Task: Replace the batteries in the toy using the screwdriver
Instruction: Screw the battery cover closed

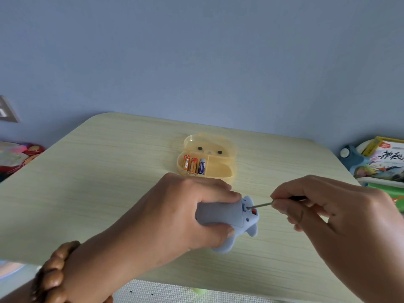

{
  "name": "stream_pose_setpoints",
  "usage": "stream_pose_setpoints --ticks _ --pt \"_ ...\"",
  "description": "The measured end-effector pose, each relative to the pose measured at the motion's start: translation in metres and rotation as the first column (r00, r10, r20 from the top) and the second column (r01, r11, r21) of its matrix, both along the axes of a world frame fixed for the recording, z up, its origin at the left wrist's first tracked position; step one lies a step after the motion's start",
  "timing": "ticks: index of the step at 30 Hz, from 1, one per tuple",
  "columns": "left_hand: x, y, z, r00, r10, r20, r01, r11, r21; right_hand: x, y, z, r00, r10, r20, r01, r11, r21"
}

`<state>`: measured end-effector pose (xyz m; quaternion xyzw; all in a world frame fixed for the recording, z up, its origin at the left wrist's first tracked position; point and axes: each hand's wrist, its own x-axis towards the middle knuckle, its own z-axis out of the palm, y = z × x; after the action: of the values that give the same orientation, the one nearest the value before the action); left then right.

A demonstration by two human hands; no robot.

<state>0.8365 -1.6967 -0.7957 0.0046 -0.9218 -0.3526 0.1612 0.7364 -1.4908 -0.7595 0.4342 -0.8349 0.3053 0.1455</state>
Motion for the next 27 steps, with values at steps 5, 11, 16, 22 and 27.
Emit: stream_pose_setpoints --ticks 5,11,16,22,27 --pt "0.0 0.004 0.002 1.0 -0.015 -0.004 0.014 0.999 -0.046 0.005 -0.014 0.022 0.989 0.001 -0.149 0.047 0.945 0.324" --pt "0.001 0.008 0.003 0.999 -0.036 -0.015 0.035 0.997 -0.067 -0.001 -0.04 0.039 0.974 0.027 -0.225 0.1 0.841 0.532" --pt "0.001 0.007 0.002 1.0 -0.012 -0.015 0.011 0.999 -0.052 -0.007 -0.036 0.044 0.995 0.094 -0.021 -0.067 0.832 0.551" --pt "-0.001 0.007 0.0 1.0 -0.017 -0.011 0.016 0.997 -0.071 -0.003 -0.035 0.042 0.987 0.152 -0.057 -0.091 0.809 0.581" --pt "-0.001 0.006 -0.001 0.999 -0.015 -0.03 0.014 0.999 -0.041 -0.008 -0.037 0.041 0.991 0.114 -0.075 -0.055 0.836 0.546"
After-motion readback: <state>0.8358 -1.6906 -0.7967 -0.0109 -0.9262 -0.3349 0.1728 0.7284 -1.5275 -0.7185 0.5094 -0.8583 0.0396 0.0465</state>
